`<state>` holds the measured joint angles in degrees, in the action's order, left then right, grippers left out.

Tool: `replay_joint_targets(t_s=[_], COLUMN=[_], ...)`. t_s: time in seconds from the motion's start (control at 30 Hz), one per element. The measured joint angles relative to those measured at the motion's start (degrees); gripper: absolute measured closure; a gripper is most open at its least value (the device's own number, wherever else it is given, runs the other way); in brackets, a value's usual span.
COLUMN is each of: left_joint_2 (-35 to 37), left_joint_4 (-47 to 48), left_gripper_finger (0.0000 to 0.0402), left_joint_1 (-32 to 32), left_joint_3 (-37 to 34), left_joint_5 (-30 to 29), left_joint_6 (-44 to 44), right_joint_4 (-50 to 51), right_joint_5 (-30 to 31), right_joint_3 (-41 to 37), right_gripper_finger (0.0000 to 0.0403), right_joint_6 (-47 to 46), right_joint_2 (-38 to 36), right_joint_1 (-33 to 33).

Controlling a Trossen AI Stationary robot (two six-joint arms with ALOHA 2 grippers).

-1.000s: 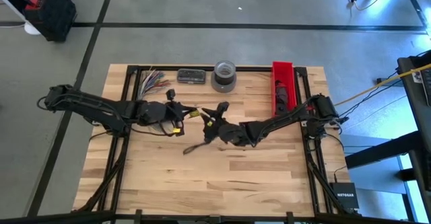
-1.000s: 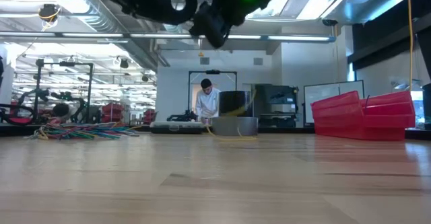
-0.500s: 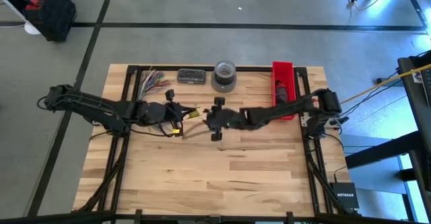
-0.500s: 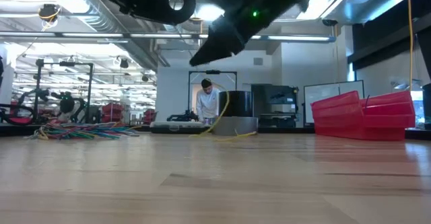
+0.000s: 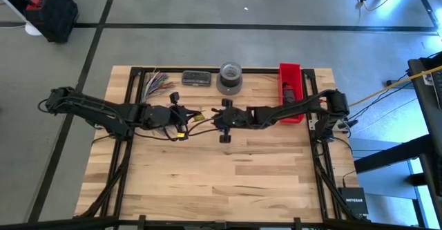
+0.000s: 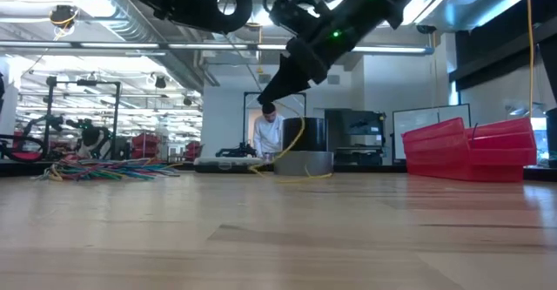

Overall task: Coil cords
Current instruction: Coil the yellow wire onto the spool

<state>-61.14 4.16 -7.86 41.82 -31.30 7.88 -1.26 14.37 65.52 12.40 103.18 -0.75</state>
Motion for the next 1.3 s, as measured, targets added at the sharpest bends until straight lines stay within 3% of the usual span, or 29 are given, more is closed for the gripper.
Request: replay_joint_targets(t_s=[0.13, 0.37, 0.87, 1.13, 1.3], left_joint_2=[0.0, -0.1, -2.5, -6.3, -9.0], left_joint_4=[0.1, 4.4, 8.4, 5.0, 0.1], left_gripper_finger=[0.0402, 0.0402, 0.0402, 0.0402, 0.0402], left_joint_1=[0.0, 0.0, 3.2, 6.9, 8.3], left_joint_3=[0.0, 0.0, -0.1, -0.1, 0.0], left_joint_5=[0.0, 0.0, 0.0, 0.0, 0.1], left_joint_6=[0.1, 3.4, 3.1, 1.6, 0.2], right_joint_4=[3.8, 5.4, 2.3, -4.7, -11.4], right_joint_5=[2.1, 6.6, 15.2, 9.5, 2.5], right_joint_3=[0.0, 0.0, 0.1, 0.1, 0.1], right_gripper_finger=[0.0389, 0.0393, 0.0395, 0.0395, 0.0395], right_joint_6=[1.1, -0.5, -1.6, -2.2, -4.6], right_joint_2=[-2.5, -6.6, -8.1, -8.1, -6.1], right_joint_1=[0.0, -0.1, -3.0, -4.3, -4.2])
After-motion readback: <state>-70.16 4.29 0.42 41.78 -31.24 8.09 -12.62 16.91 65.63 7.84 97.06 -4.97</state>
